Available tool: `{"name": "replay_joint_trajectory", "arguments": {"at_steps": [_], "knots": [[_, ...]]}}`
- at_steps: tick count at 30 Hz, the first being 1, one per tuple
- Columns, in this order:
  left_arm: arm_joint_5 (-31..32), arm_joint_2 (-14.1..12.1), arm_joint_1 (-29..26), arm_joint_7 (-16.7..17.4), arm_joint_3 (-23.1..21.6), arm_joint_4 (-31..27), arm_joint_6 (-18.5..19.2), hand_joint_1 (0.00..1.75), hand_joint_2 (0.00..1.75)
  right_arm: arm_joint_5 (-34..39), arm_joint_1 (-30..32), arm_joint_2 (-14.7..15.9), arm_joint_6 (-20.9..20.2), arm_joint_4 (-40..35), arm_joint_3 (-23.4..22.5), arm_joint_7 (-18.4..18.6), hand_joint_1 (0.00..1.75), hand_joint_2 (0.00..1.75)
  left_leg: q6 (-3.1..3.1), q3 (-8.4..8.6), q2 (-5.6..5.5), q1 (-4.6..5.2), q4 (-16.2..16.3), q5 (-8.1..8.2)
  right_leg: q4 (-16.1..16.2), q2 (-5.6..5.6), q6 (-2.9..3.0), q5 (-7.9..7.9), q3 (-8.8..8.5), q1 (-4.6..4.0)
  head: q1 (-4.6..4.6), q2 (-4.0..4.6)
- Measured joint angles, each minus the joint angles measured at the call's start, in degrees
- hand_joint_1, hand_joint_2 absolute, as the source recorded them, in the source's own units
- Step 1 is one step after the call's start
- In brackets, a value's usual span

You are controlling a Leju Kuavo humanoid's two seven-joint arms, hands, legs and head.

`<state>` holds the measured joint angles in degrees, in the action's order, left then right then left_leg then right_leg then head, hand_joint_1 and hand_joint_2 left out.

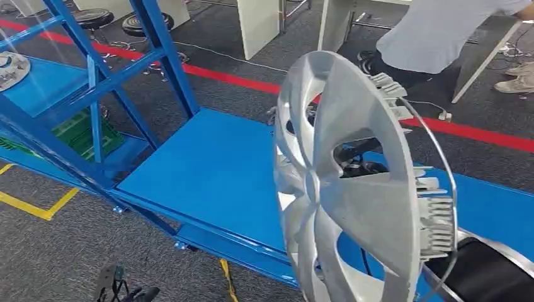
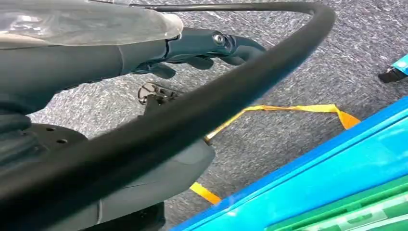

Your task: Take the parts from the cabinet and place them on the table.

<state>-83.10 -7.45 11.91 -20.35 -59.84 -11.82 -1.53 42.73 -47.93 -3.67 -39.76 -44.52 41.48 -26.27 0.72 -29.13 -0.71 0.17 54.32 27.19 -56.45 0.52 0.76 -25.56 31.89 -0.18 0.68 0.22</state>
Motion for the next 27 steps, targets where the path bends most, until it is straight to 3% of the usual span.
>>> {"name": "replay_joint_trajectory", "arguments": {"at_steps": [27], "knots": [[0.3, -0.1, -0.6, 0.0, 0.9, 0.0, 0.1, 0.00, 1.75, 0.0, -0.1, -0.9, -0.7, 1.5, 0.0, -0.6, 1.75, 1.75, 0.00, 0.00, -0.01, 0.00, 0.0, 0.00, 0.0, -0.01, 0.00, 0.00, 0.00, 0.00, -0.02, 0.00]]}}
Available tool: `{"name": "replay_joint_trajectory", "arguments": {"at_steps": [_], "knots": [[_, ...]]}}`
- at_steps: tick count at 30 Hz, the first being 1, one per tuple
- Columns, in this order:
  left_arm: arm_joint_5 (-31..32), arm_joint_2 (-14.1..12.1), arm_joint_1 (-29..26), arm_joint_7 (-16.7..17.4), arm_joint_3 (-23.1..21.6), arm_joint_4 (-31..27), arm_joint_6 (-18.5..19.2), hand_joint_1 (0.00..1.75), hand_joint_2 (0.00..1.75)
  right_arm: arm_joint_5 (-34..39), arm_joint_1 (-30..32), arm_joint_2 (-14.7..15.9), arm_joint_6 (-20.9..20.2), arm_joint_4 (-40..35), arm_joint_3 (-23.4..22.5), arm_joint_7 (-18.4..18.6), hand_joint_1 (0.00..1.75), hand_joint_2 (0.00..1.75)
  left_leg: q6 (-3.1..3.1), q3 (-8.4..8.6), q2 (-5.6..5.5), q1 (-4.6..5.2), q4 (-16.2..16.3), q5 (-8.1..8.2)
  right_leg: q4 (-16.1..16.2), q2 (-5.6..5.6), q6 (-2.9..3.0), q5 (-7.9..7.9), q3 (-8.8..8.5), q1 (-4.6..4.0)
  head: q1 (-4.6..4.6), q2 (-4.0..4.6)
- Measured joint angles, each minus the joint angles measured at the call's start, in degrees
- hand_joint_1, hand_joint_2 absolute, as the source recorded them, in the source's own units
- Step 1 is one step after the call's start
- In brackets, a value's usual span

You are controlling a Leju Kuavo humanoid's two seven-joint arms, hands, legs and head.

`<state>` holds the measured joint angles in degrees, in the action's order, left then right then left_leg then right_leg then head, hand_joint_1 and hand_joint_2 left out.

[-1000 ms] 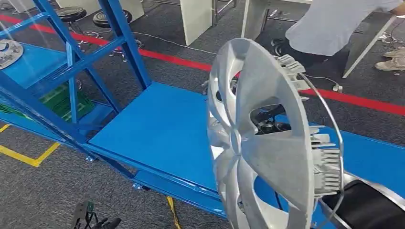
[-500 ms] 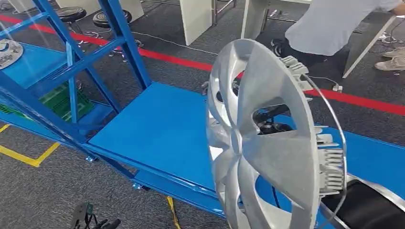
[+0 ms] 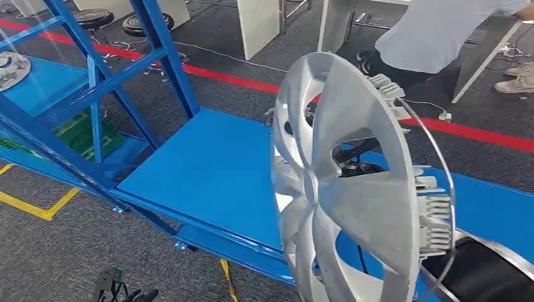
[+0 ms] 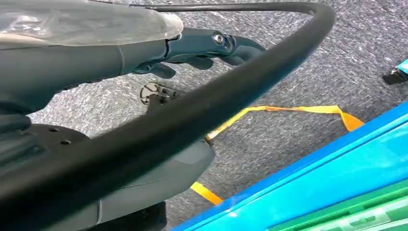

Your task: Take the parts from the cabinet and place them on the table.

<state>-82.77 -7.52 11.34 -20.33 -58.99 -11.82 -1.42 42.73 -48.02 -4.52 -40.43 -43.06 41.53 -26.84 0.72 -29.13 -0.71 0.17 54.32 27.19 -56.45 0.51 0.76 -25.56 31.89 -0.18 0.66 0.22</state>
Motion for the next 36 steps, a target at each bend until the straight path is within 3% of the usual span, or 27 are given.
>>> {"name": "replay_joint_trajectory", "arguments": {"at_steps": [16, 36], "knots": [[1.2, 0.0, 0.0, 0.7, 0.0, 0.0, -2.4, 0.00, 1.75, -0.4, 0.0, -0.2, 0.0, 0.1, 0.0, -0.1, 1.75, 1.75, 0.00, 0.00, 0.00, 0.00, 0.0, 0.00, 0.0, 0.00, 0.00, 0.00, 0.00, 0.00, 0.02, 0.00], [0.8, 0.0, 0.0, 2.0, 0.1, 0.0, -1.2, 0.00, 1.75, 0.0, 0.0, -0.3, -0.1, 0.1, 0.0, -0.7, 1.75, 1.75, 0.00, 0.00, 0.00, 0.00, 0.0, 0.00, 0.0, 0.00, 0.00, 0.00, 0.00, 0.00, 0.07, 0.00]]}}
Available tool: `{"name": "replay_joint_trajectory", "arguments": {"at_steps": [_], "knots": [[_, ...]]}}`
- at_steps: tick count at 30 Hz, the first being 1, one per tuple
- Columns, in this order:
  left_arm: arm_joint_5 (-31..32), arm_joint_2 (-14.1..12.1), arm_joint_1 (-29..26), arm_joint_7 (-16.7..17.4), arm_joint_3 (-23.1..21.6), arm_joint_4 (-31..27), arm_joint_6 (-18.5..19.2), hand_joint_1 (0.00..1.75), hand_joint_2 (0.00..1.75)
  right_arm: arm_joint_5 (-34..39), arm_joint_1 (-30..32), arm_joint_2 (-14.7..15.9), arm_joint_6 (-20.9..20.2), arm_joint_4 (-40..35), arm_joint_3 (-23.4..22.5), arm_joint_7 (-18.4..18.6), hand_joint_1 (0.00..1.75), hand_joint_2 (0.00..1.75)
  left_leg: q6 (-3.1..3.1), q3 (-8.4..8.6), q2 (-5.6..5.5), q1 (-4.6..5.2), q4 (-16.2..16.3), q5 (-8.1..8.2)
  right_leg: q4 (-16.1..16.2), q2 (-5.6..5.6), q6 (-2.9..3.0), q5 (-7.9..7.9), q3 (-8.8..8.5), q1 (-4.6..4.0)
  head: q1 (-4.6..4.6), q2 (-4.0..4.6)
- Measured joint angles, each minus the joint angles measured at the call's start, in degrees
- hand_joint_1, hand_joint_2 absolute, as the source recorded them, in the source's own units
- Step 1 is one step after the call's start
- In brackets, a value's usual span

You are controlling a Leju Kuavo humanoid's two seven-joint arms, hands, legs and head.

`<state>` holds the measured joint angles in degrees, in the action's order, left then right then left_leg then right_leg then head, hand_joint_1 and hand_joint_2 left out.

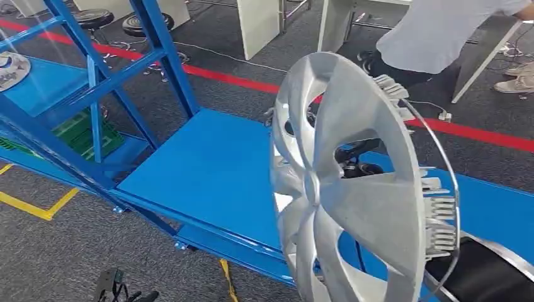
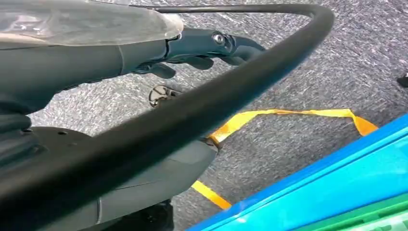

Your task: Take the parts from the cabinet and place them on the table.

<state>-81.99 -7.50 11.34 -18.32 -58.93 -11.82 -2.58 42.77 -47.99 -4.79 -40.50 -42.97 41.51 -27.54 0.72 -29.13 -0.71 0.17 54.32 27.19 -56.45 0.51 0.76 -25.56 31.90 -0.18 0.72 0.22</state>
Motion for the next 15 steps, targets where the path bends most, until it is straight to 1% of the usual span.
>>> {"name": "replay_joint_trajectory", "arguments": {"at_steps": [6, 15], "knots": [[0.2, 0.0, 0.0, 0.1, 0.0, 0.0, 0.0, 0.00, 1.75, 0.3, 0.0, 0.0, 0.0, 0.0, -0.1, -1.1, 1.75, 1.75, 0.00, 0.00, 0.00, 0.00, 0.0, 0.00, 0.0, 0.00, 0.00, 0.00, 0.00, 0.00, 0.00, 0.00], [0.5, 0.1, 0.0, 0.2, 0.0, 0.0, 0.0, 0.00, 1.75, 0.3, 0.0, 0.0, 0.0, 0.0, -0.1, -1.3, 1.75, 1.75, 0.00, 0.00, 0.00, 0.00, 0.0, 0.00, 0.0, 0.00, 0.00, 0.00, 0.00, 0.00, -0.02, 0.00]]}}
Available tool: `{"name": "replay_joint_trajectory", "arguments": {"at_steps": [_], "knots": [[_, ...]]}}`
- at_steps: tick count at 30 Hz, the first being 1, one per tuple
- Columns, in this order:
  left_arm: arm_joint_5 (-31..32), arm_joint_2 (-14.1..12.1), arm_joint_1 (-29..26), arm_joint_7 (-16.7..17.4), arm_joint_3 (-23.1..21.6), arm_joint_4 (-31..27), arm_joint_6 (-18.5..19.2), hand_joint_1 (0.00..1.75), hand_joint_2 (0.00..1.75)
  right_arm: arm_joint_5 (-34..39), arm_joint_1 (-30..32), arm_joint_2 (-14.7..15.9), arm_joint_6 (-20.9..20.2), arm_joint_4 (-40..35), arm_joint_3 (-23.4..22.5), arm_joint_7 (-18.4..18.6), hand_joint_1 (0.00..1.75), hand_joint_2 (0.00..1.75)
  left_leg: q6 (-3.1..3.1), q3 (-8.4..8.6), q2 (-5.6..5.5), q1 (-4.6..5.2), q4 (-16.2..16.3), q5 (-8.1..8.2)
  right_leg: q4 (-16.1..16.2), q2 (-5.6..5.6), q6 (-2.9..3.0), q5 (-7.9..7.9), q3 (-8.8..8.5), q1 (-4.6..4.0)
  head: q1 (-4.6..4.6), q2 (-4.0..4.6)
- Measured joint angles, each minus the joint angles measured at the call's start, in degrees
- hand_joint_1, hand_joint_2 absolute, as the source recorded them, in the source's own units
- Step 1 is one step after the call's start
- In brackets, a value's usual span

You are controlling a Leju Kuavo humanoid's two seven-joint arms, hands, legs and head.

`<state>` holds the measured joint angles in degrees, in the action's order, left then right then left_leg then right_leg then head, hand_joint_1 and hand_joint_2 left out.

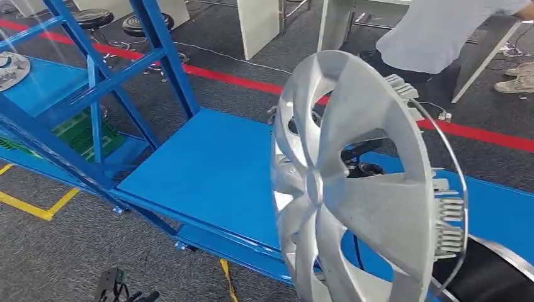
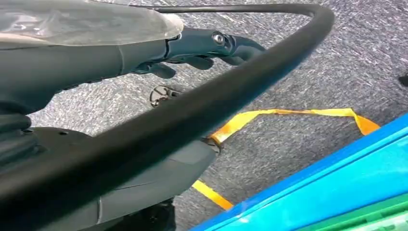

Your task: Take the parts from the cabinet and place them on the table.

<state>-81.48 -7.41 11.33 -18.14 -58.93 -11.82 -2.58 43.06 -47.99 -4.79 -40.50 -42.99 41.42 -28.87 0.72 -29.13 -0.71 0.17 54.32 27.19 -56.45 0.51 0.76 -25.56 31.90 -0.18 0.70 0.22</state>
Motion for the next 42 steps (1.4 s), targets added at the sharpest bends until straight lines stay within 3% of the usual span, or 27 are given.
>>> {"name": "replay_joint_trajectory", "arguments": {"at_steps": [33, 37, 39, 40, 41, 42], "knots": [[0.7, 0.2, -0.2, 0.6, 0.0, 0.0, 0.0, 0.00, 1.75, -0.9, 0.1, -0.5, 1.1, -0.6, 0.0, -0.5, 1.75, 1.75, -0.07, -0.12, 0.00, 0.09, 0.3, 0.04, 0.0, 0.00, -0.15, 0.09, 0.01, 0.11, 0.07, 0.00], [1.2, 0.2, -0.2, 0.9, 0.0, 0.0, 0.0, 0.00, 1.75, -0.8, 0.2, -0.5, 1.3, -0.9, -0.1, -0.5, 1.75, 1.75, -0.41, -0.29, 0.00, 0.26, 0.6, 0.07, 0.1, 0.00, -0.46, 0.26, 0.04, 0.27, 0.11, 0.00], [1.3, 0.2, 0.0, 0.9, 0.0, 0.0, 0.0, 0.00, 1.75, -0.7, 0.1, -0.5, 1.3, -1.2, -0.2, -0.5, 1.75, 1.75, -0.88, -0.32, 0.00, 0.35, 0.2, -0.22, 0.5, -0.01, -0.89, 0.54, -0.03, 0.34, 0.22, 0.00], [1.3, 0.3, 0.1, 0.9, 0.0, 0.0, 0.0, 0.00, 1.75, -0.7, 0.2, -0.5, 1.3, -1.6, -0.3, -0.5, 1.75, 1.75, -1.34, 0.22, 0.06, -0.58, -1.0, -0.87, 0.4, -0.03, -1.07, 0.27, 0.25, 0.02, 0.20, 0.00], [1.4, 0.4, 0.1, 0.9, 0.0, 0.0, 0.0, 0.00, 1.75, -0.7, 0.1, -0.4, 1.3, -1.6, -0.5, -0.5, 1.75, 1.75, -1.35, 0.47, 0.21, -0.53, -1.5, -1.08, -0.6, -0.08, -1.36, -0.41, 0.96, 0.14, 0.07, 0.00], [1.4, 0.4, 0.1, 0.9, 0.0, 0.0, 0.0, 0.00, 1.75, -0.6, 0.0, -0.4, 1.3, -1.6, -0.5, -0.5, 1.75, 1.75, -1.51, 0.43, 0.29, -0.68, -1.5, -1.14, -3.7, -0.11, -1.62, -2.22, 2.33, 0.22, -0.33, 0.00]]}}
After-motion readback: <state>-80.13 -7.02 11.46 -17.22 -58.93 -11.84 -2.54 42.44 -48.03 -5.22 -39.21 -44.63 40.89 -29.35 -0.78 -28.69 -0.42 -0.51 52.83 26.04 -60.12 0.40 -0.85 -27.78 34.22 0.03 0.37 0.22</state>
